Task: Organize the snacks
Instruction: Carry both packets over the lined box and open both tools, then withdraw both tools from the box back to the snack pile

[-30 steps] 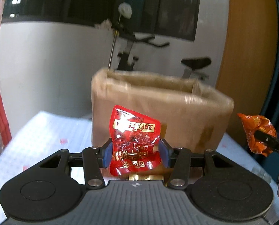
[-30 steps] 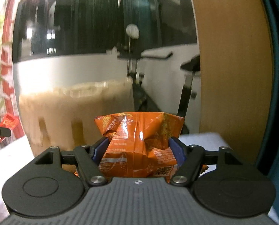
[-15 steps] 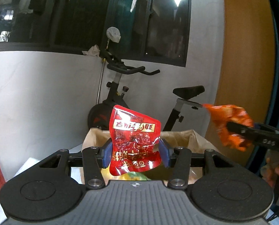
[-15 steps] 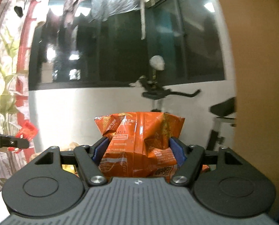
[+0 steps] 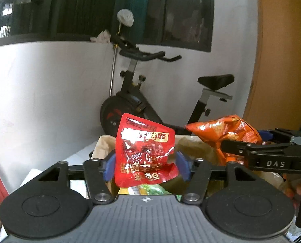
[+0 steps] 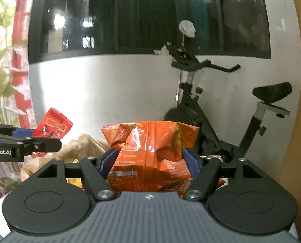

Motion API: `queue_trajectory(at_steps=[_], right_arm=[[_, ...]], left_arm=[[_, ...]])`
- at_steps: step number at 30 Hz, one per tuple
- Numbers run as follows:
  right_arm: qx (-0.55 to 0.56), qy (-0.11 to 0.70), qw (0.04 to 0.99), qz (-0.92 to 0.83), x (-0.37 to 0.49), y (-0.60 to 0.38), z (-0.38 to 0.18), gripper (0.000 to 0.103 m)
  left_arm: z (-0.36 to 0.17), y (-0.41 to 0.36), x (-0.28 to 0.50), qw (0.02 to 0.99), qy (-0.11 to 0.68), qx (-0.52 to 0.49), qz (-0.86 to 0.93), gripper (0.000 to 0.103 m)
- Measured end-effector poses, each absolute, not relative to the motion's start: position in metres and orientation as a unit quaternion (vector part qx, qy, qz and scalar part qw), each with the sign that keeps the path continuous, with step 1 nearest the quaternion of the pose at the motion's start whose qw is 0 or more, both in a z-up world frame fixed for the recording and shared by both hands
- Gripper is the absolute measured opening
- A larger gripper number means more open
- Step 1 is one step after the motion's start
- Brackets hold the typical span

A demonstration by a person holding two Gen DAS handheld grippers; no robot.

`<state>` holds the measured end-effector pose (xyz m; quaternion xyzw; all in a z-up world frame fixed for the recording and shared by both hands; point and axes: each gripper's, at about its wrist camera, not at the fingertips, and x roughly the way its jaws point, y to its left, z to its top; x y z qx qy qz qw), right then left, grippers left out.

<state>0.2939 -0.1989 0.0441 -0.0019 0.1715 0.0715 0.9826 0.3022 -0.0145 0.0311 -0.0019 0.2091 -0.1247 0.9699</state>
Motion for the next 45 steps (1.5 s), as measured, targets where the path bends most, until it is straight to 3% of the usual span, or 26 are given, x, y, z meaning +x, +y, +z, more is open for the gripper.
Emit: queue_trajectory(at_steps=[2, 5, 9, 14, 23, 45], right_arm=[[0.008, 0.177, 0.982, 0.069, 0.293, -0.201, 0.043, 0.079], [0.028, 0.172, 0.982, 0.078, 0.284, -0.206, 0.044, 0.092], [0.027, 0.173, 0.981, 0.082, 0.27, -0.21, 0.043, 0.092], [0.039, 0.173, 0.98, 0.089, 0.248, -0.214, 0.043, 0.097], [0.033, 0.154, 0.981, 0.11, 0.202, -0.215, 0.042, 0.097], [0.027, 0.135, 0.986, 0.091, 0.136, -0.235, -0.002, 0.097]], left_arm=[[0.031, -0.012, 0.306, 0.97, 0.21, -0.004, -0.119, 0.074], [0.031, -0.008, 0.303, 0.971, 0.206, -0.008, -0.124, 0.083], [0.033, -0.005, 0.298, 0.971, 0.203, -0.012, -0.123, 0.093], [0.038, -0.007, 0.281, 0.973, 0.196, 0.004, -0.123, 0.095], [0.036, 0.014, 0.24, 0.973, 0.189, -0.018, -0.134, 0.095], [-0.026, 0.044, 0.167, 0.975, 0.203, -0.069, -0.063, 0.095]])
